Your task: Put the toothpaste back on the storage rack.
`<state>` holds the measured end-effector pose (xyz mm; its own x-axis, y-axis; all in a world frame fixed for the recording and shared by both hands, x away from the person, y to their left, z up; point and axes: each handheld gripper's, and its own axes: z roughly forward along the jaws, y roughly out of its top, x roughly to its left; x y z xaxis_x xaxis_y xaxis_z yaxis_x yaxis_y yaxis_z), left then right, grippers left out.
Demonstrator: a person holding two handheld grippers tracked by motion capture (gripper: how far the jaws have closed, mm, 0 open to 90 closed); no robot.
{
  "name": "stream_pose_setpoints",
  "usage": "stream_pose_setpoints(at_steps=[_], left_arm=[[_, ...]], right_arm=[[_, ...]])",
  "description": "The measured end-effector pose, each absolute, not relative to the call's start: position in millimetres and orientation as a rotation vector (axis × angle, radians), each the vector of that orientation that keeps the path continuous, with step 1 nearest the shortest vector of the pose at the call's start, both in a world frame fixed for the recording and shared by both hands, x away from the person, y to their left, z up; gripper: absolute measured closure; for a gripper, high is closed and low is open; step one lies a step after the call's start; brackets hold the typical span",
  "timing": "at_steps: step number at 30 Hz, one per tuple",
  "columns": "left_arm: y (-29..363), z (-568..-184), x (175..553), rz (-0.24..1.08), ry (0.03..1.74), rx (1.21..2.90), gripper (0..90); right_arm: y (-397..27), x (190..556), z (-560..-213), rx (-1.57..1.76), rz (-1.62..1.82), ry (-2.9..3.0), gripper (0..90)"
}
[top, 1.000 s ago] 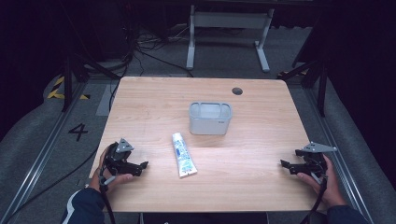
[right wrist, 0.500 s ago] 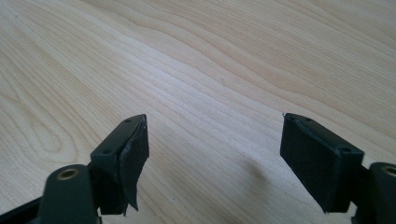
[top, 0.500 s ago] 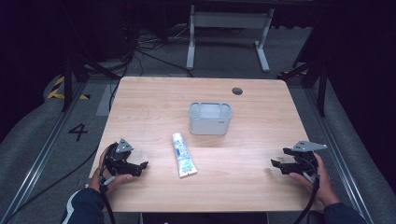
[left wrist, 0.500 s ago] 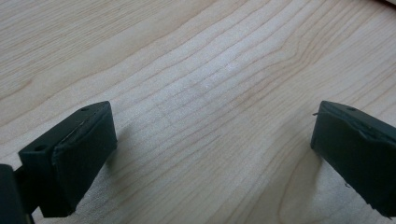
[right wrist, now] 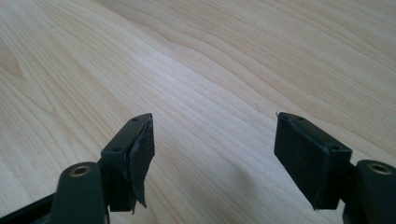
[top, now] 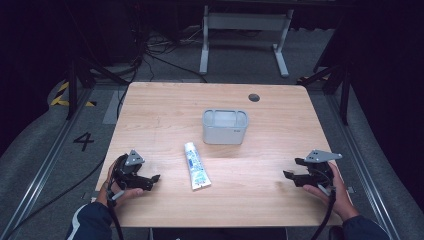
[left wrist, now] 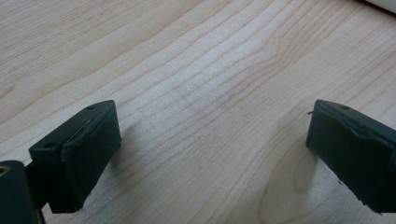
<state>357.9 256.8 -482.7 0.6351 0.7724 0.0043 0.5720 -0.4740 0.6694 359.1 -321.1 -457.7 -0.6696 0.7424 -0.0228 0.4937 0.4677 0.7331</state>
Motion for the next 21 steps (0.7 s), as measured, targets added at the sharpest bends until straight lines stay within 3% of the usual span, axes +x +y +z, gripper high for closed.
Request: stream_pose_setpoints(at_steps=[21], left_arm=[[258.4, -483.0, 356.2, 0.402, 1.038, 2.213, 3.6]], right_arm=[[-235.9, 372.8, -445.0, 0.794, 1.063, 2.515, 34.4]])
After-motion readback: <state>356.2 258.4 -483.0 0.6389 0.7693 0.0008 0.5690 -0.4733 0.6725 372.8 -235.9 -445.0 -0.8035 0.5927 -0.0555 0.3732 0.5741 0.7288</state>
